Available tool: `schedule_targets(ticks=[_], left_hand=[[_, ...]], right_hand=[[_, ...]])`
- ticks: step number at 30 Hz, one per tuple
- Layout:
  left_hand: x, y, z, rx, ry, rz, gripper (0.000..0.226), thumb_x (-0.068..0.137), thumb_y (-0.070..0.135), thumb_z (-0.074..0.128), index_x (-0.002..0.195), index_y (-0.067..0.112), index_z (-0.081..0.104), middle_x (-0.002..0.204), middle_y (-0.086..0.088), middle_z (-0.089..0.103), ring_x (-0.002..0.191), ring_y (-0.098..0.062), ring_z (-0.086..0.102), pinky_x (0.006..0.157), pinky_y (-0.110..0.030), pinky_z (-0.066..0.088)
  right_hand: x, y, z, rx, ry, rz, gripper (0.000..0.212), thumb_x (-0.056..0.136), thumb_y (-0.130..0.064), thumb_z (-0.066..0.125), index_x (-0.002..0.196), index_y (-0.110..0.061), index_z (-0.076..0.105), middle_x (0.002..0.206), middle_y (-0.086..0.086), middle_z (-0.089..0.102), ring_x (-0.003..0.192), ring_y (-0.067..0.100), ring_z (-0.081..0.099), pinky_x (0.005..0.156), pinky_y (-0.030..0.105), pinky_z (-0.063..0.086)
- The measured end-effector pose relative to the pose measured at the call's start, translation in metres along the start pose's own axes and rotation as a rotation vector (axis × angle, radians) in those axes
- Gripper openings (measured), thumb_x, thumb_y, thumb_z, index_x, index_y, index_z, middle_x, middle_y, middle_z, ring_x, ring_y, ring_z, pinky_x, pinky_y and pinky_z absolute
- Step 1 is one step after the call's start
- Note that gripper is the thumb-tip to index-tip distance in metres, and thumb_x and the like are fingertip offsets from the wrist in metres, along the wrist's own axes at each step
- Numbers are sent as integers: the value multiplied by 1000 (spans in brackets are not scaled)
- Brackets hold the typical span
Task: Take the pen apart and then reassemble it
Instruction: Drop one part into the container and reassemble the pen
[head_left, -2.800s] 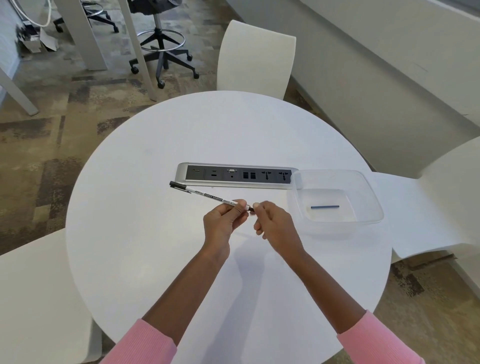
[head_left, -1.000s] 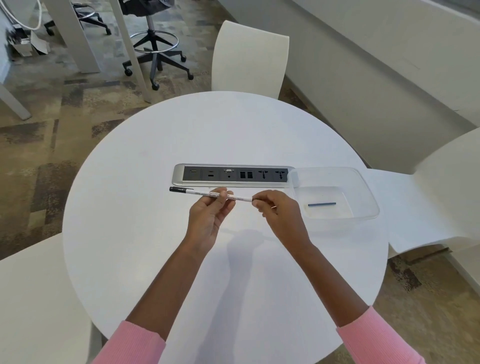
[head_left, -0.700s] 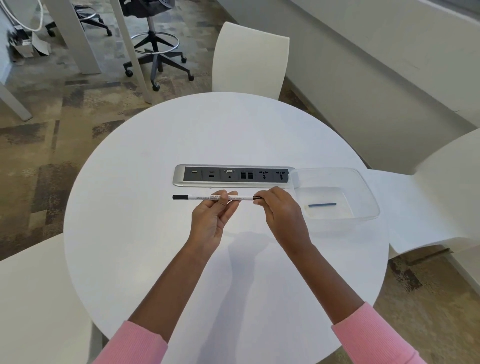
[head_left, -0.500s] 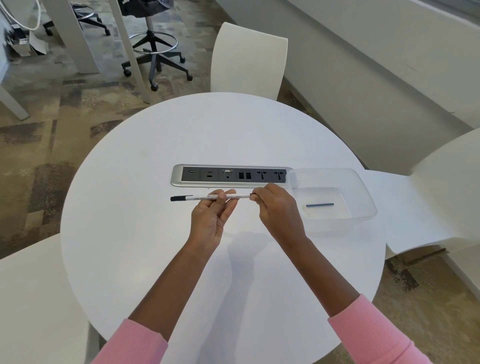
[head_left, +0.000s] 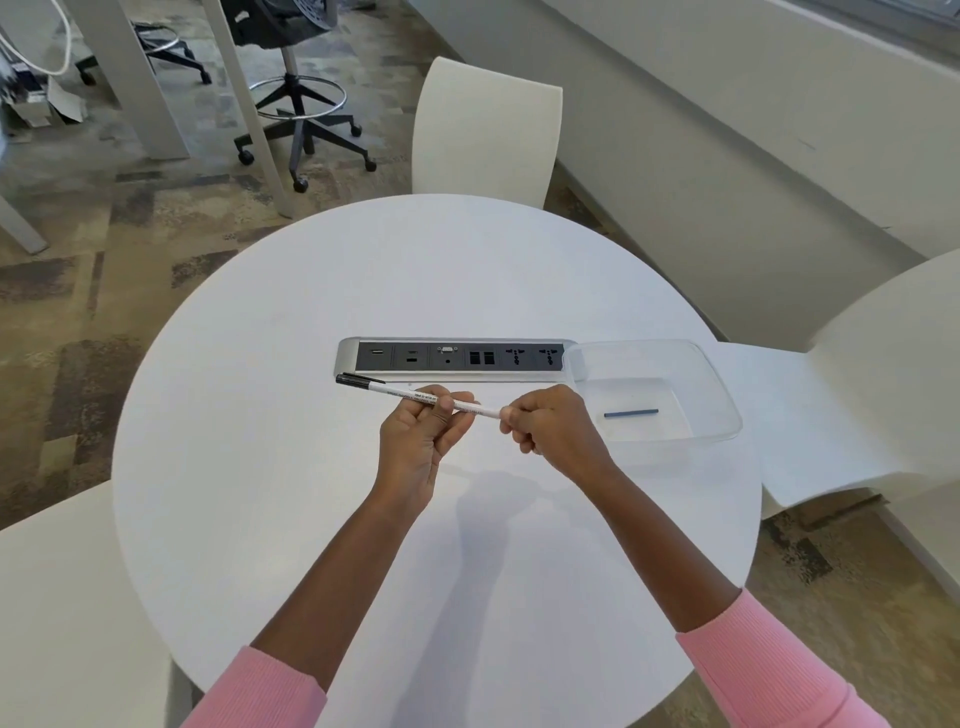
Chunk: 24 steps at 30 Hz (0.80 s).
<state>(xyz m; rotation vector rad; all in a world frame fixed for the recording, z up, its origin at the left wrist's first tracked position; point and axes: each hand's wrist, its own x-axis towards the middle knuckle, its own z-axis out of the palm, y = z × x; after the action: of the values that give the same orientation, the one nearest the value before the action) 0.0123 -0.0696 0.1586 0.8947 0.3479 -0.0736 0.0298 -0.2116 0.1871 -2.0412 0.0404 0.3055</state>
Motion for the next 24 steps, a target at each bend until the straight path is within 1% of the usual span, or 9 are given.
schedule_targets(ticks=[3, 6, 9, 12, 15, 17, 18, 21, 24], left_hand=[[-1, 0, 1, 0, -22, 7, 16, 91, -1, 47, 78, 7, 53, 66, 0, 72, 70, -9, 71, 63, -15, 55], [-2, 1, 1, 13, -33, 23, 17, 90, -1, 48, 77, 7, 53, 66, 0, 72, 71, -10, 71, 62, -16, 55], [-3, 1, 1, 3, -21, 30, 16, 90, -2, 49, 78, 6, 54, 67, 0, 72, 71, -11, 71, 63, -17, 55], [-3, 2, 1, -31, 15, 32, 14, 90, -1, 49, 79, 6, 55, 68, -1, 73, 70, -11, 71, 64, -17, 56], [-4, 6, 0, -44, 28, 40, 13, 90, 0, 50, 79, 6, 56, 68, -1, 73, 71, -11, 71, 66, -18, 57], [-4, 7, 0, -49, 30, 40, 14, 90, 1, 50, 79, 6, 56, 67, -1, 72, 70, -10, 71, 66, -17, 56], [-4, 8, 0, -51, 31, 38, 14, 90, 1, 50, 79, 6, 56, 67, -1, 72, 70, -10, 71, 65, -17, 56], [-6, 8, 1, -60, 38, 23, 14, 90, 1, 50, 78, 6, 56, 68, -2, 72, 70, -10, 71, 64, -17, 56], [-8, 7, 1, -68, 35, 10, 14, 90, 1, 49, 80, 6, 56, 67, -1, 72, 69, -11, 71, 63, -17, 56]], right_hand=[[3, 0, -1, 167, -84, 110, 36, 88, -7, 52, 53, -9, 59, 36, -7, 45, 32, 5, 40, 39, 14, 33], [3, 2, -3, 270, -144, 170, 35, 90, -9, 51, 56, -8, 59, 35, -10, 44, 33, 5, 41, 37, 13, 33], [2, 1, -4, 219, -146, 106, 36, 92, -12, 50, 58, -10, 62, 37, -9, 47, 34, 3, 45, 38, 12, 36], [-3, 2, 2, 162, -87, 23, 33, 93, -18, 48, 64, -14, 63, 50, -3, 50, 39, 0, 48, 44, 12, 39], [-12, 6, 8, 15, 44, -128, 17, 91, -18, 52, 78, -14, 63, 59, 1, 55, 53, 4, 53, 55, 16, 42], [-16, 9, 10, -124, 129, -246, 8, 88, -16, 56, 87, -13, 63, 70, 8, 59, 67, 17, 54, 62, 24, 42], [-16, 11, 11, -199, 161, -300, 8, 88, -15, 57, 90, -11, 63, 76, 10, 60, 71, 21, 53, 62, 23, 41], [-16, 16, 14, -418, 250, -466, 14, 88, -20, 55, 90, -8, 61, 77, 10, 59, 67, 20, 50, 56, 19, 35], [-14, 17, 13, -574, 321, -584, 27, 86, -29, 45, 78, -7, 59, 67, 7, 56, 57, 19, 47, 46, 25, 37]])
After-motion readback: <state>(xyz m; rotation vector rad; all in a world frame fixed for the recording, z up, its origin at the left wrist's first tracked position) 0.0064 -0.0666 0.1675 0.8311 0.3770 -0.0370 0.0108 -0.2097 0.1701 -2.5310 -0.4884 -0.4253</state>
